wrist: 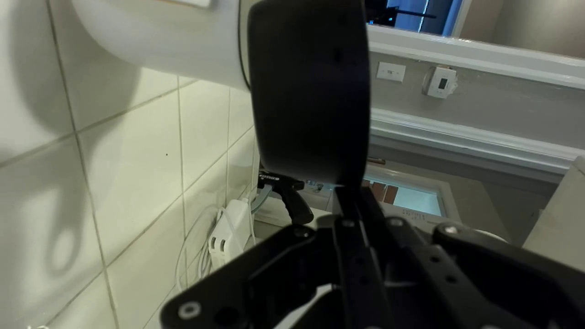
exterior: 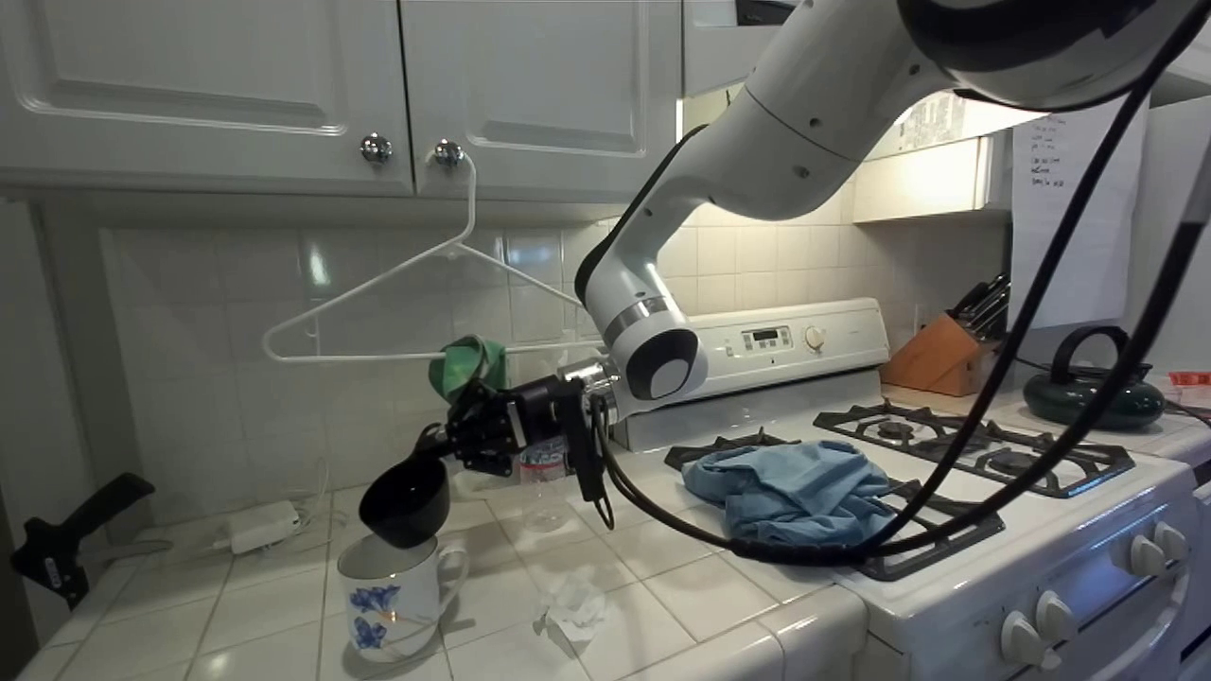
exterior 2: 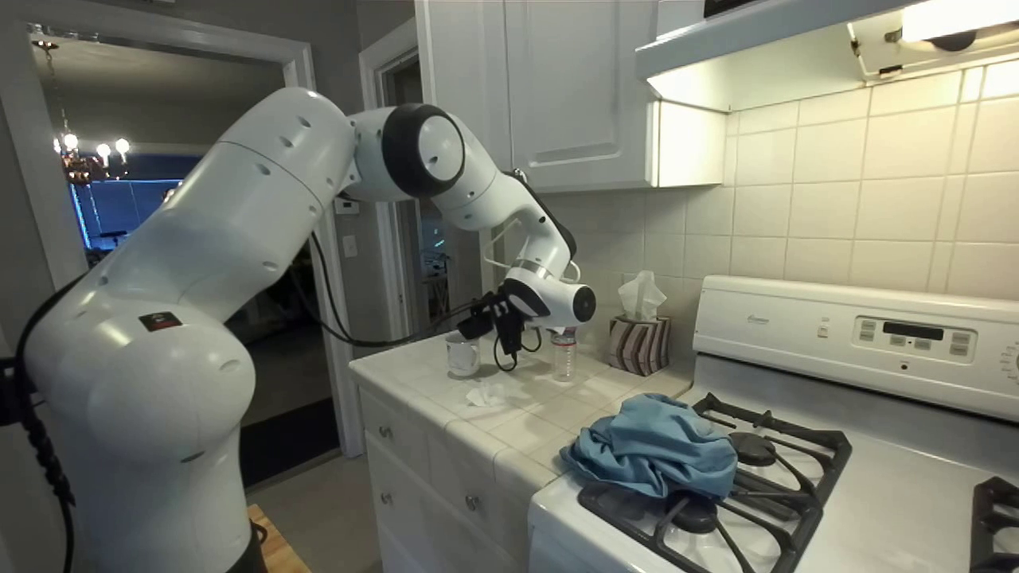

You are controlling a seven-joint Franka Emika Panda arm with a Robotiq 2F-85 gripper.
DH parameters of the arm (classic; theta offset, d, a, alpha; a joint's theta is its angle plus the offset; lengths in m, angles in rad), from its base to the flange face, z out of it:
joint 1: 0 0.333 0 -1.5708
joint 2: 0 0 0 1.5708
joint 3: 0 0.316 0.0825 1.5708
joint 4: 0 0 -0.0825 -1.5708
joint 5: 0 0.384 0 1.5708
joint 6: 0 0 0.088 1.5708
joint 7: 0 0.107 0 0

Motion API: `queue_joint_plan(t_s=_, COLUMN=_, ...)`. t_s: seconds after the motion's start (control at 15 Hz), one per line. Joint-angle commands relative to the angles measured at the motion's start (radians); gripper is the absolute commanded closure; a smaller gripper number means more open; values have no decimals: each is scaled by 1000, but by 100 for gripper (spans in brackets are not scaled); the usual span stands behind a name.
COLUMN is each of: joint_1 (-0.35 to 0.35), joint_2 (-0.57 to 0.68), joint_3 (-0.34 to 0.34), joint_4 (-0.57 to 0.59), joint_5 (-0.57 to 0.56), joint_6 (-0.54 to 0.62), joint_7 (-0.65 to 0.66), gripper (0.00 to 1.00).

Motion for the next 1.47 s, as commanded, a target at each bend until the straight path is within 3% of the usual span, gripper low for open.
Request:
queue_joint_plan(t_s=0.0, joint_1=-6, joint_2=-28, joint_3=5, joint_4=-14, joint_5=-50, joint_6=17, joint_7=23, gripper=99)
queue_joint_plan(t_s=1.4, joint_1=12, joint_2=-89, joint_3=22, joint_4=-16, joint_5=-124, joint_6=84, joint_7=17, gripper=99)
